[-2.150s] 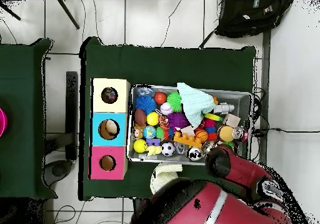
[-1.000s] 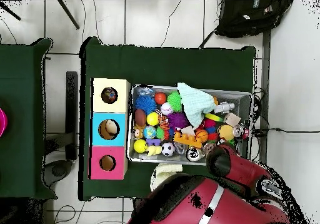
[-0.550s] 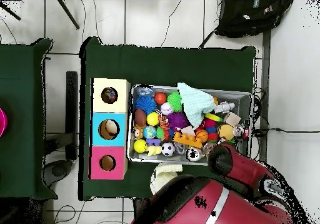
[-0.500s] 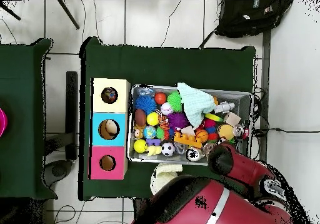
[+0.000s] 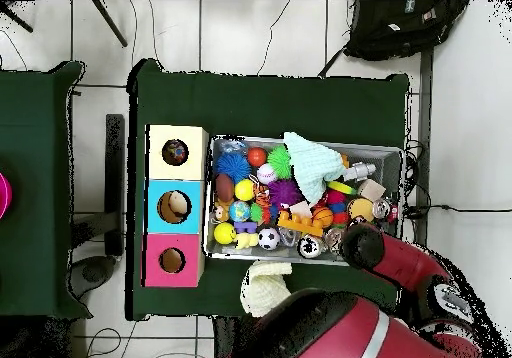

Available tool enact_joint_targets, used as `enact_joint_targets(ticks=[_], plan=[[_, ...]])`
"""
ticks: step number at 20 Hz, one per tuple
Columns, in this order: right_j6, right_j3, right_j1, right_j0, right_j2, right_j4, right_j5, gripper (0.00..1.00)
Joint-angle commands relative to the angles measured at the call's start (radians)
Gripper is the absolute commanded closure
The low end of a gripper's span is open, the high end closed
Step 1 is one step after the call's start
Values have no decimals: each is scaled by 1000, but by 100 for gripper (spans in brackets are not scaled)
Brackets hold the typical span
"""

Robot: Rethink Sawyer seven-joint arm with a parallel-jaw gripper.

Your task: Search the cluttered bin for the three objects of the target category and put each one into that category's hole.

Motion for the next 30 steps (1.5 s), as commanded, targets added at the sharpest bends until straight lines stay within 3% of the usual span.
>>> enact_joint_targets(ticks=[1,9,17,30], plan=[[-12,-106,-28,-33,162,21,169,100],[6,-100,-108,-8,166,40,312,100],[-3,-53,-194,-10,178,29,370,100],[7,-67,-292,38,147,22,516,100]])
